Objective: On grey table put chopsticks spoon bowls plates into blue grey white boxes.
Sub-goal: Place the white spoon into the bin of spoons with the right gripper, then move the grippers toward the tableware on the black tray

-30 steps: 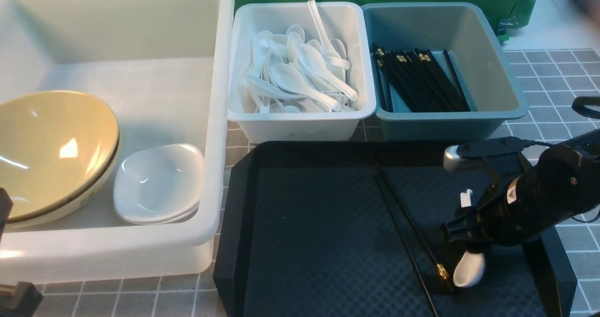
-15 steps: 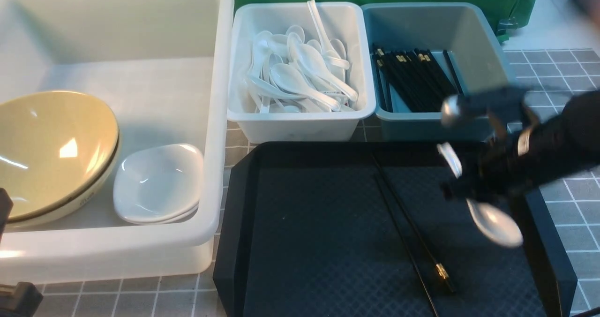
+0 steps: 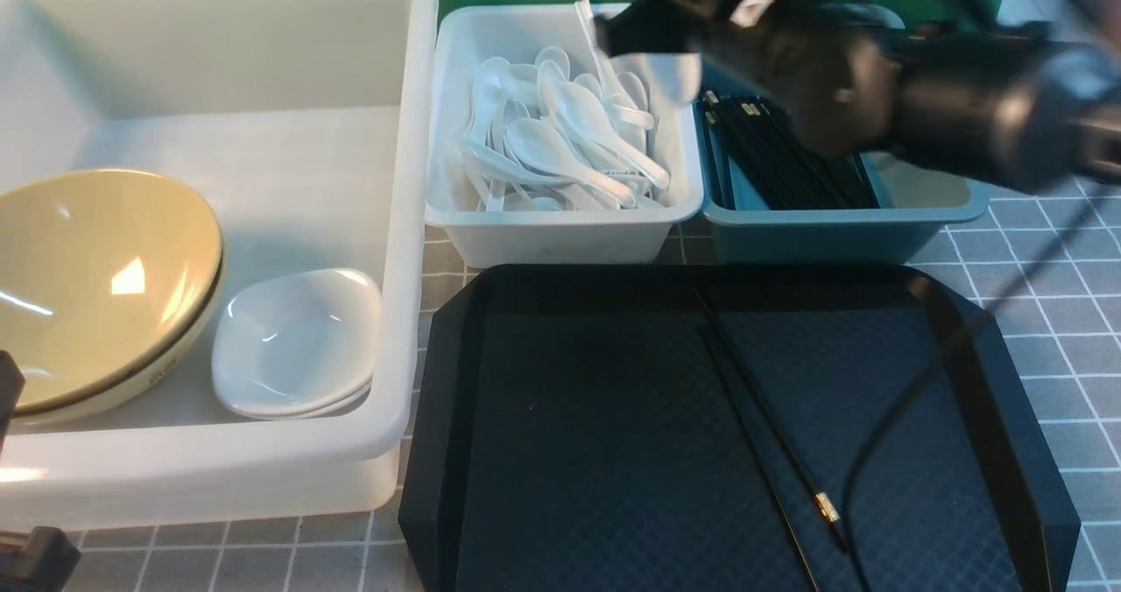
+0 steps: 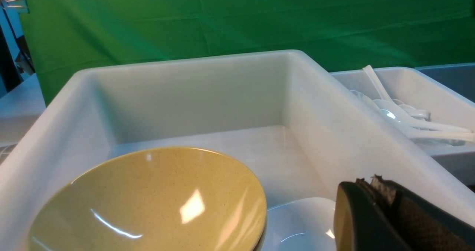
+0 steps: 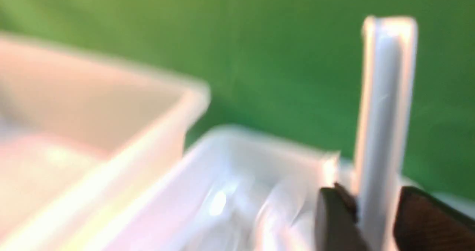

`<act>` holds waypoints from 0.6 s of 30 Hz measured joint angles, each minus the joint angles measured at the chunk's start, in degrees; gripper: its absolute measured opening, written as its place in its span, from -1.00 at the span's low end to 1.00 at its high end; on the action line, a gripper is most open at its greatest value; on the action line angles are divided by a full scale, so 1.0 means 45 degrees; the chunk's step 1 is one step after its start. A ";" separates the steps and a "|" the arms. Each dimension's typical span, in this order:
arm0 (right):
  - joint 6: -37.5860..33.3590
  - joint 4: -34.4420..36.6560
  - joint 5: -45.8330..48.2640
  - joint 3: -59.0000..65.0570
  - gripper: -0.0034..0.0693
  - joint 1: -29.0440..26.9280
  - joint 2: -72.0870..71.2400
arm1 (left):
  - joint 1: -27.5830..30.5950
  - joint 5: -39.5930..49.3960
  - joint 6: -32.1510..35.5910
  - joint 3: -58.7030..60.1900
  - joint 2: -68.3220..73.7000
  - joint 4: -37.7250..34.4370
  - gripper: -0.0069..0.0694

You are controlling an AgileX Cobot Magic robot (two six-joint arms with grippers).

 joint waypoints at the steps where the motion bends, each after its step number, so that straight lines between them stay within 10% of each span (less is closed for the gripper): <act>1: -0.0217 0.0000 0.0973 -0.0512 0.06 -0.0011 0.0347 | 0.0000 0.0000 0.0000 0.0000 0.0000 0.0000 -0.85; 11: 0.0641 -0.1620 1.3993 -0.3076 0.48 -0.0530 -0.0541 | 0.0000 0.0071 0.0000 0.0000 0.0000 0.0000 -0.85; 18: 0.1474 -0.2403 1.5232 0.1165 0.48 -0.0249 -0.1844 | 0.0000 0.0043 0.0000 0.0000 0.0000 0.0000 -0.85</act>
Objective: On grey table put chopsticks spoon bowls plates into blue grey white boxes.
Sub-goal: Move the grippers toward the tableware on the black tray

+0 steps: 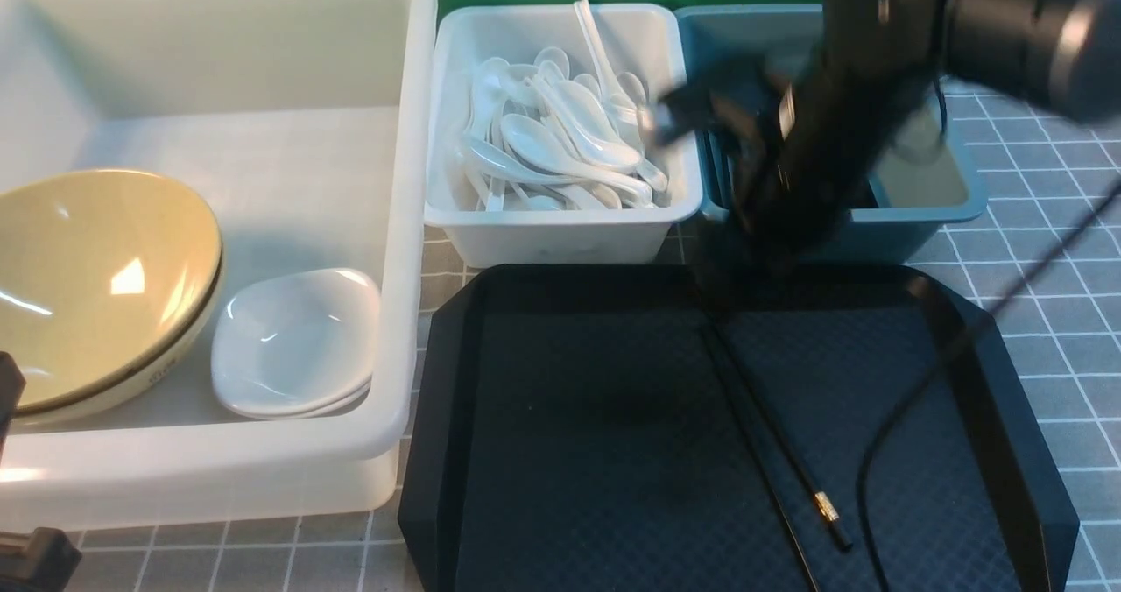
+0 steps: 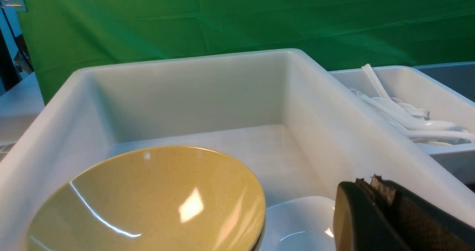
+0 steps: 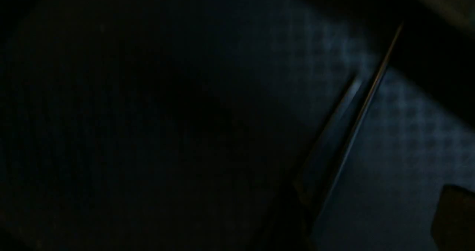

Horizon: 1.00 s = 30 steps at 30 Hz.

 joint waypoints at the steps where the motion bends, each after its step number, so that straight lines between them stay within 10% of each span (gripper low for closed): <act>1: 0.0145 0.0004 -0.0252 0.0635 0.49 0.0046 -0.0318 | 0.0000 0.0000 0.0000 0.0000 0.0000 0.0000 -0.85; 7: 0.0661 -0.0033 -0.4201 0.5526 0.49 0.0131 -0.2009 | 0.0000 -0.0022 0.0000 0.0000 0.0000 -0.0011 -0.85; 20: 0.1071 0.0614 -0.6861 0.5640 0.46 0.0975 -0.0441 | 0.0000 0.0071 0.0000 0.0000 0.0000 -0.0054 -0.85; 30: -0.0491 0.0204 -0.6995 0.5160 -0.60 0.1339 0.0089 | 0.0000 0.0163 0.0000 0.0000 0.0000 -0.0054 -0.85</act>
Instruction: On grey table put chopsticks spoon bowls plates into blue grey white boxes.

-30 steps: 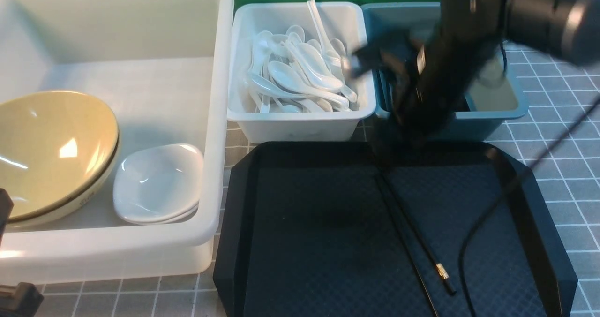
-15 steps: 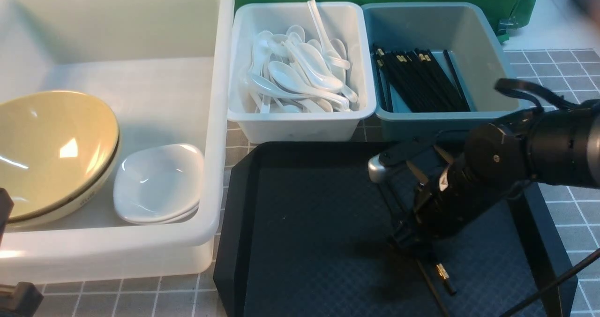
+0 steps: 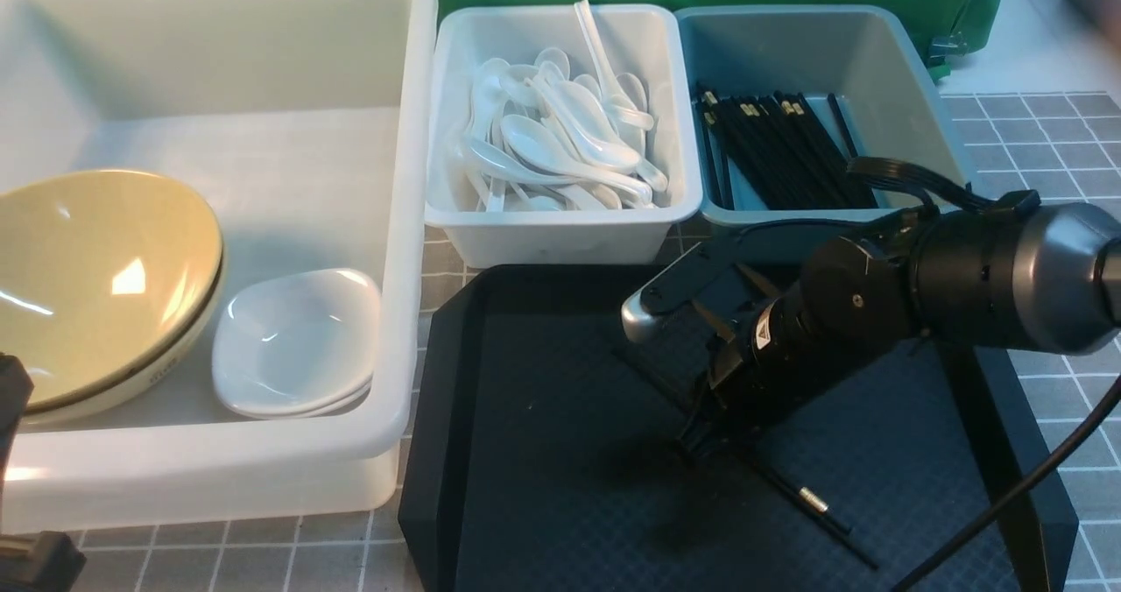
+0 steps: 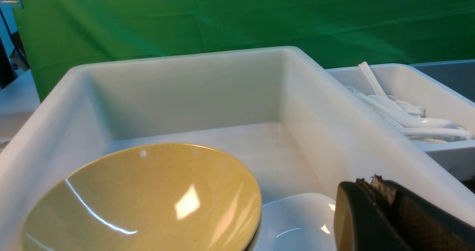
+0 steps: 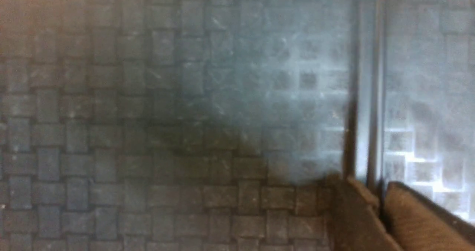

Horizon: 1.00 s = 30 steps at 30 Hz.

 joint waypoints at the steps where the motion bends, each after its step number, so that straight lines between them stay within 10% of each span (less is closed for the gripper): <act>1: 0.0000 -0.0012 0.0122 -0.0054 -0.59 0.0013 -0.0100 | 0.0000 0.0000 0.0000 0.0000 0.0000 0.0000 -0.85; 12: -0.0248 -0.0776 0.0944 0.0251 -0.59 0.0065 -0.4371 | 0.0000 0.0010 0.0015 0.0000 0.0000 0.0000 -0.85; 22: 0.0899 -0.3099 -0.9683 0.0003 -0.59 -0.2600 -0.4226 | 0.0000 -0.0015 0.0015 0.0000 0.0000 0.0000 -0.85; 30: 0.3430 -0.3059 -0.8890 -0.2594 -0.07 -0.3823 -0.0714 | 0.0000 -0.0166 0.0015 0.0000 0.0000 0.0000 -0.85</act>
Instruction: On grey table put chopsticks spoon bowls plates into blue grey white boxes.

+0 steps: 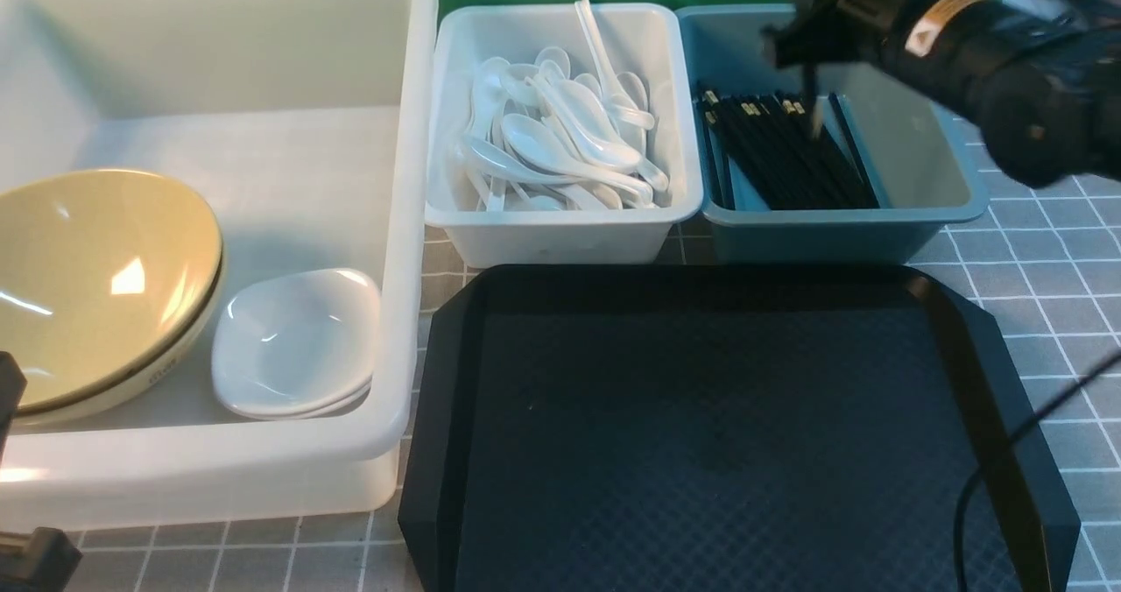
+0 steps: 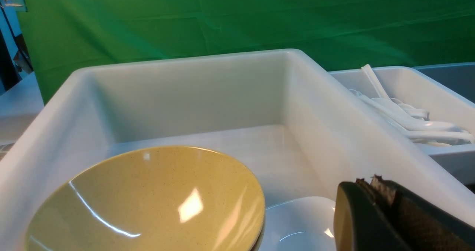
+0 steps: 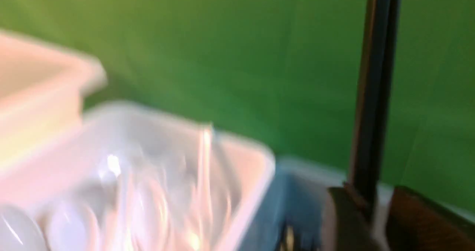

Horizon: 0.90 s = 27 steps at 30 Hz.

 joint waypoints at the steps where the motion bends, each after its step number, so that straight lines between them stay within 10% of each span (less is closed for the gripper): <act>1: 0.0070 0.0000 0.1000 -0.0264 0.04 -0.0028 0.0040 | 0.0000 0.0000 0.0000 0.0000 0.0000 0.0000 -0.85; 5: -0.0030 0.0000 0.5392 -0.1515 0.28 -0.0029 -0.1082 | 0.0000 -0.0010 0.0000 0.0000 0.0000 0.0000 -0.85; 9: -0.0948 0.0027 0.7803 -0.1750 0.07 -0.0029 -0.3787 | 0.0000 -0.0010 0.0000 0.0000 0.0000 0.0000 -0.85; 16: -0.1702 0.0037 0.6723 0.1986 -0.77 -0.0029 -0.9461 | 0.0000 -0.0010 0.0000 0.0000 0.0000 0.0000 -0.85; 27: -0.1065 0.0037 0.4342 1.0856 -0.82 -0.0029 -1.5054 | 0.0000 -0.0010 0.0000 0.0000 0.0000 0.0000 -0.85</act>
